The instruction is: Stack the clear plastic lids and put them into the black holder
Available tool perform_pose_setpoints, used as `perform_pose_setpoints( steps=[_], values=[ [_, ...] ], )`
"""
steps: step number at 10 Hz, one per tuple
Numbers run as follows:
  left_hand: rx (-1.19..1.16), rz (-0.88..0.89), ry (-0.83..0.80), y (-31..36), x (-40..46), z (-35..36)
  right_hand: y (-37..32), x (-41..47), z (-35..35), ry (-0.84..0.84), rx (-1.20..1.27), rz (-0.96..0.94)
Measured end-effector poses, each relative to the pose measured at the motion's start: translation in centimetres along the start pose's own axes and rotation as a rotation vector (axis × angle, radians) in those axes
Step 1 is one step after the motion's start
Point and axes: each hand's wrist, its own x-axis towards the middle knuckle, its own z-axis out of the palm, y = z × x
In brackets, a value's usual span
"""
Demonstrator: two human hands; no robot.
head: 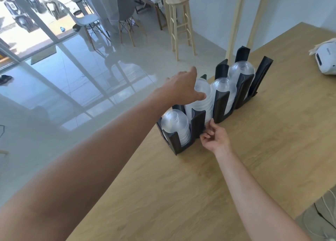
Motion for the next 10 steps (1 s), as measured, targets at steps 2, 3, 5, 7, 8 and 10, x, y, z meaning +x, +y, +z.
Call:
perform_pose_setpoints(
  steps=[2,3,5,7,8,10],
  values=[
    [0.039,-0.038,-0.04,-0.5,0.8,2.3,-0.2,1.4,-0.2,0.169,-0.27,-0.056],
    [0.052,-0.045,-0.046,-0.6,1.3,3.1,-0.5,2.1,-0.2,0.299,-0.448,-0.119],
    [0.064,-0.044,-0.065,-0.8,1.8,3.2,0.3,3.3,-1.4,0.432,-0.567,-0.388],
    [0.115,-0.066,-0.106,-0.8,2.0,3.8,0.6,3.9,-2.6,0.421,-0.771,-0.565],
    [0.129,-0.07,-0.114,-0.5,2.1,3.7,0.6,3.5,-2.7,0.393,-0.869,-0.626],
    [0.146,-0.1,-0.073,-0.1,2.1,4.0,1.8,0.6,-4.4,0.33,-1.372,-0.847]
  ],
)
